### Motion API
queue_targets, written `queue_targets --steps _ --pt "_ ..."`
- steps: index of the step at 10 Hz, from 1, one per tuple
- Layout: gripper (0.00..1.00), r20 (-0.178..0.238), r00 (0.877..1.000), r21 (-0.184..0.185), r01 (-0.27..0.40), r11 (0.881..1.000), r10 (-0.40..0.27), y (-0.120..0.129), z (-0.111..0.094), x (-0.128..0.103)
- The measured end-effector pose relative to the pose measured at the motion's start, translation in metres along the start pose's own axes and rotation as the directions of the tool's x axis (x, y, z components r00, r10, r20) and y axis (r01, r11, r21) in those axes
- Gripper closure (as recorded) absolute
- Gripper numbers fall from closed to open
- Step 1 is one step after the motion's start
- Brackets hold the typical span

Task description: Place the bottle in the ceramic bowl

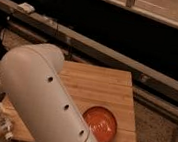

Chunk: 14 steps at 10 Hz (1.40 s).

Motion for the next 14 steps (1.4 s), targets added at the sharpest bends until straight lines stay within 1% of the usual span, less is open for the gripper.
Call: queue_targets --steps 1,2,3,4,5,6,7,8,9,10,11,12,13,14 --pt "0.49 -0.013 1.0 0.003 0.004 1.0 -0.004 -0.001 0.003 0.0" --pt "0.57 -0.015 1.0 0.0 0.01 1.0 -0.009 0.0 0.002 0.0" --pt "0.7 -0.012 1.0 -0.013 0.015 1.0 -0.015 -0.001 -0.006 0.003" --pt "0.78 -0.001 1.0 -0.029 0.017 0.999 -0.017 -0.003 -0.015 0.006" --pt "0.87 0.013 1.0 -0.046 0.016 0.999 -0.016 -0.007 -0.029 0.011" --pt "0.96 0.039 0.999 -0.066 0.013 0.998 -0.01 -0.014 -0.049 0.017" --pt "1.0 0.068 0.998 -0.086 -0.005 0.996 0.011 -0.027 -0.074 0.027" --pt "1.0 0.087 0.995 -0.099 -0.037 0.994 0.046 -0.044 -0.094 0.036" --pt "1.0 0.102 0.989 -0.109 -0.093 0.99 0.104 -0.074 -0.112 0.047" --pt "1.0 0.109 0.983 -0.114 -0.136 0.984 0.149 -0.098 -0.122 0.056" --pt "1.0 0.111 0.975 -0.117 -0.179 0.977 0.192 -0.121 -0.126 0.066" --pt "1.0 0.117 0.961 -0.125 -0.237 0.963 0.251 -0.151 -0.127 0.08" --pt "1.0 0.121 0.939 -0.136 -0.305 0.943 0.321 -0.185 -0.126 0.099" --pt "1.0 0.119 0.918 -0.142 -0.36 0.922 0.377 -0.21 -0.124 0.12"
